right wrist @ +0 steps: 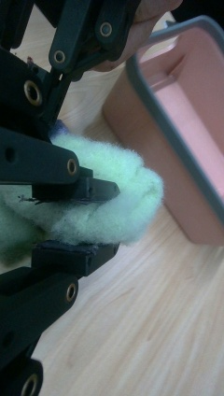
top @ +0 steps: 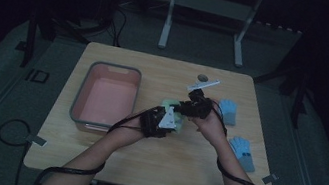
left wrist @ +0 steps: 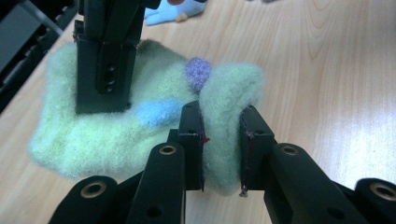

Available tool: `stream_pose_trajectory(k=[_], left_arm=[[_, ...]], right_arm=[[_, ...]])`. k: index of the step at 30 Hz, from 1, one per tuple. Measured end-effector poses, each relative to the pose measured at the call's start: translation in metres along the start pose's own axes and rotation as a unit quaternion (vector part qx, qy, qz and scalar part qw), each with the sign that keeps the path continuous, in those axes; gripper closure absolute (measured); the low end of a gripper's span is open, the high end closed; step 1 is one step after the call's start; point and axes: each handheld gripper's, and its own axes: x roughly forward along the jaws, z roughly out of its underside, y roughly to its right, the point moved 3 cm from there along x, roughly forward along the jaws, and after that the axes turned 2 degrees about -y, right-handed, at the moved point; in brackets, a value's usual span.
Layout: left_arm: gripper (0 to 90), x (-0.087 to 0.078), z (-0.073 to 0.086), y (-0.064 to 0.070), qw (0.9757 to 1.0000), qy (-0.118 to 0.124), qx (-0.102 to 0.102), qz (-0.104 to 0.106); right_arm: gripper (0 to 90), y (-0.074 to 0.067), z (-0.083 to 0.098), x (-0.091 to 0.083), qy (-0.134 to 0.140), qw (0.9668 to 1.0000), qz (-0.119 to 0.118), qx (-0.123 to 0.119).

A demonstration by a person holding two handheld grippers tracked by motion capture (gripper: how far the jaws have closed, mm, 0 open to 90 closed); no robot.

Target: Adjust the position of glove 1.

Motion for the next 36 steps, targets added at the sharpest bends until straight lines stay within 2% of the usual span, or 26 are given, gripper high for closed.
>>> stream_pose_trajectory(k=[6, 14, 29, 36], left_arm=[[74.4, -0.016, 0.003, -0.009, 0.9999, -0.002, 0.002, -0.015], [74.4, -0.031, 0.008, -0.017, 0.9998, -0.007, -0.002, -0.021], [74.5, -0.063, 0.032, -0.033, 0.9990, -0.023, -0.019, -0.035], [74.5, -0.081, 0.049, -0.042, 0.9980, -0.027, -0.033, -0.046]], right_arm=[[73.5, -0.010, -0.020, -0.001, 0.007, 0.9999, 0.001, -0.015], [73.5, -0.023, -0.039, 0.003, 0.007, 0.9995, -0.002, -0.030], [73.4, -0.048, -0.073, 0.025, 0.005, 0.9984, -0.018, -0.053], [73.4, -0.061, -0.090, 0.039, 0.010, 0.9979, -0.025, -0.059]])
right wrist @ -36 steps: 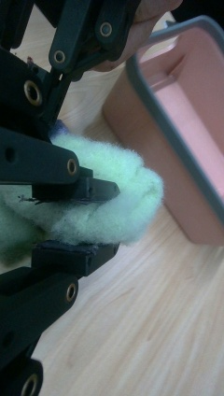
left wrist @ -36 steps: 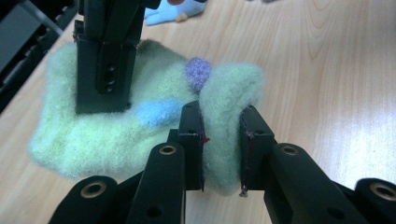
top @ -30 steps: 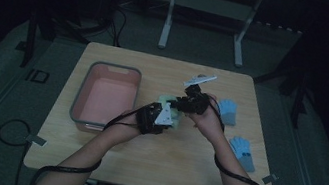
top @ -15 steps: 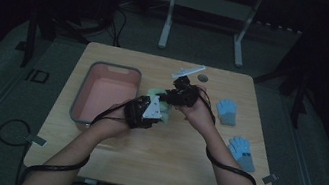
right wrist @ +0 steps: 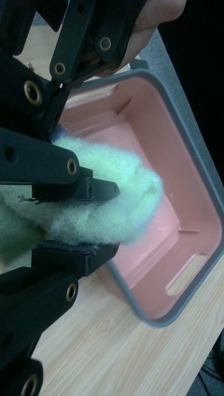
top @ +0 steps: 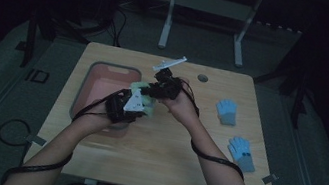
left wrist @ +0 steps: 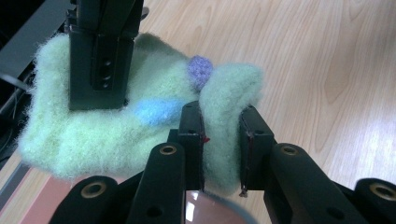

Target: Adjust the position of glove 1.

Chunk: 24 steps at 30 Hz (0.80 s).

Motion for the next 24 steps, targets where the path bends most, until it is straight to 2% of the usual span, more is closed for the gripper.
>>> stream_pose_trajectory(k=[13, 24], left_arm=[[74.5, -0.019, 0.033, -0.016, 0.9997, -0.020, -0.014, -0.009], [74.6, -0.034, 0.059, -0.030, 0.9990, -0.039, -0.016, -0.012]], right_arm=[[73.4, -0.020, -0.026, 0.034, 0.001, 0.9997, -0.017, -0.015], [73.4, -0.035, -0.046, 0.062, -0.004, 0.9993, -0.027, -0.025]])
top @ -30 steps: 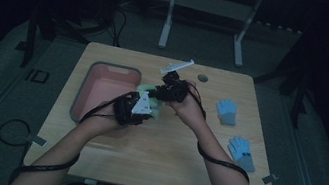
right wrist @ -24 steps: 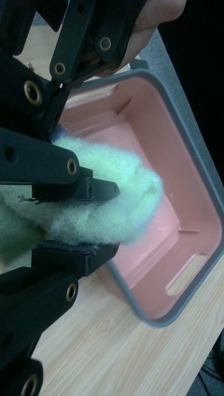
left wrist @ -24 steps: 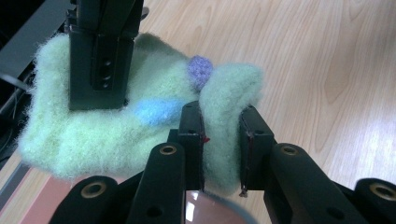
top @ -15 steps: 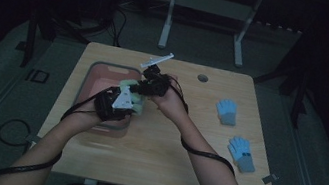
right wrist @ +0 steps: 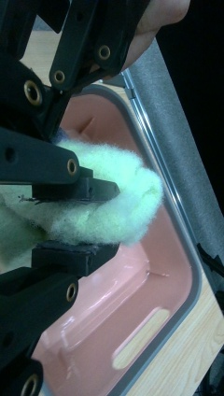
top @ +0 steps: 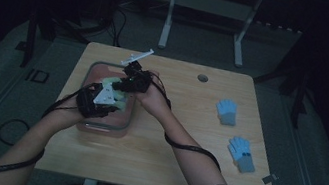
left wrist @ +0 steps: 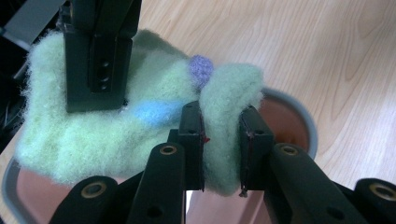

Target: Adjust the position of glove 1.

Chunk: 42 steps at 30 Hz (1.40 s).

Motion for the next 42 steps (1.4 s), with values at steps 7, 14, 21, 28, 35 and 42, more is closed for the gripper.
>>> stream_pose_trajectory(k=[7, 14, 21, 28, 35, 42], left_arm=[[74.6, 0.012, 0.011, -0.010, 0.9999, -0.007, -0.009, 0.010], [74.5, 0.030, 0.024, -0.015, 0.9993, -0.025, 0.000, 0.026], [74.5, 0.047, 0.038, -0.019, 0.9972, -0.055, 0.003, 0.051], [74.2, 0.068, 0.037, -0.021, 0.9913, -0.107, -0.006, 0.077], [70.9, 0.076, 0.036, -0.023, 0.9862, -0.139, -0.007, 0.089], [39.0, 0.074, 0.033, -0.024, 0.9878, -0.141, -0.032, 0.058]], right_arm=[[73.4, 0.005, -0.002, 0.017, 0.002, 1.0000, 0.003, 0.005], [73.3, 0.017, 0.009, 0.039, -0.011, 0.9996, 0.007, 0.025], [73.2, 0.024, 0.018, 0.061, -0.029, 0.9988, 0.005, 0.039], [63.1, 0.031, 0.026, 0.071, -0.069, 0.9965, 0.012, 0.046], [54.5, 0.036, 0.033, 0.058, -0.059, 0.9973, 0.008, 0.043], [48.1, 0.033, 0.040, 0.036, -0.036, 0.9988, -0.003, 0.034]])
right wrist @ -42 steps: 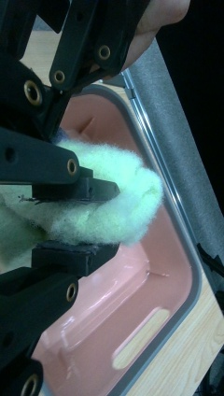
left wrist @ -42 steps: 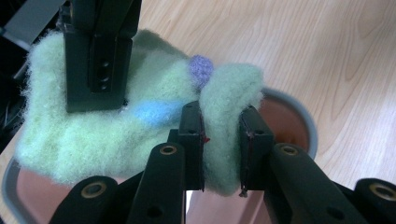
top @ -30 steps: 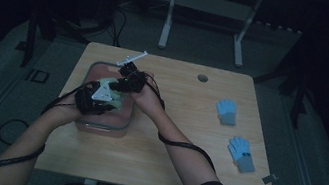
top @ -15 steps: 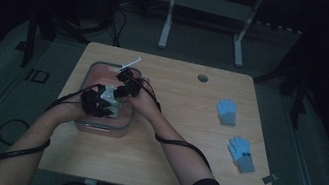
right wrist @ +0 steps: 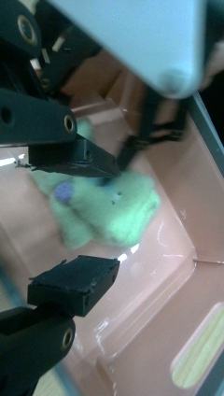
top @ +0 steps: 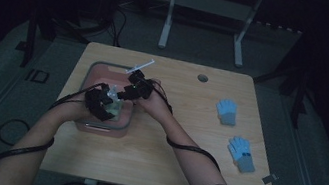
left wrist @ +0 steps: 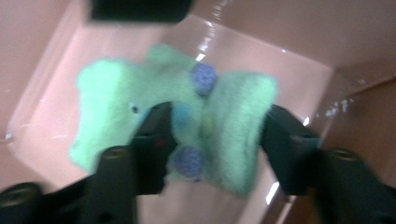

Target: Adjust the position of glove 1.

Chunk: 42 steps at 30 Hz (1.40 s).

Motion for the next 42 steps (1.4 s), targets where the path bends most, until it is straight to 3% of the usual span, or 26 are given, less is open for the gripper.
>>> stream_pose_trajectory(k=[3, 4, 6, 12, 15, 17, 20, 23, 28, 31, 34, 37, 42], left_arm=[[25.5, -0.010, -0.001, -0.002, 0.9994, 0.022, -0.028, -0.004], [23.9, -0.010, -0.001, -0.002, 0.9994, 0.022, -0.028, -0.004], [15.0, -0.019, -0.002, -0.003, 0.9985, 0.029, -0.047, -0.004], [7.4, -0.033, -0.008, 0.006, 0.9944, 0.070, -0.079, 0.002], [2.1, -0.036, -0.011, 0.011, 0.9928, 0.083, -0.086, 0.007], [1.9, -0.040, -0.016, 0.019, 0.9903, 0.107, -0.089, 0.006], [1.9, -0.044, -0.024, 0.030, 0.9889, 0.121, -0.086, 0.008], [1.9, -0.044, -0.029, 0.035, 0.9882, 0.126, -0.085, 0.012], [1.9, -0.043, -0.043, 0.052, 0.9872, 0.143, -0.067, 0.021], [1.9, -0.040, -0.054, 0.063, 0.9850, 0.159, -0.058, 0.034], [1.9, -0.037, -0.059, 0.070, 0.9851, 0.163, -0.046, 0.030], [1.9, -0.033, -0.068, 0.081, 0.9817, 0.182, -0.041, 0.040], [1.9, -0.028, -0.080, 0.094, 0.9786, 0.199, -0.031, 0.044]], right_arm=[[47.2, 0.001, 0.004, -0.013, 0.008, 0.9999, -0.002, -0.006], [46.0, 0.001, 0.005, -0.017, 0.011, 0.9999, -0.003, -0.006], [41.5, 0.001, 0.007, -0.026, 0.016, 0.9998, -0.003, -0.008], [31.7, 0.001, 0.016, -0.047, 0.032, 0.9994, 0.003, -0.015], [27.1, -0.001, 0.023, -0.056, 0.034, 0.9991, -0.010, -0.025], [23.5, -0.002, 0.028, -0.060, 0.036, 0.9989, -0.014, -0.027], [19.6, -0.002, 0.037, -0.067, 0.035, 0.9987, -0.012, -0.036], [19.7, 0.001, 0.045, -0.074, 0.047, 0.9984, -0.009, -0.030], [19.8, 0.001, 0.057, -0.085, 0.057, 0.9977, -0.003, -0.037], [18.6, 0.004, 0.069, -0.096, 0.068, 0.9965, 0.010, -0.047], [18.6, 0.008, 0.076, -0.103, 0.067, 0.9967, 0.017, -0.042], [15.6, 0.014, 0.088, -0.113, 0.071, 0.9969, 0.023, -0.024], [13.2, 0.022, 0.105, -0.125, 0.064, 0.9972, 0.039, -0.006]])
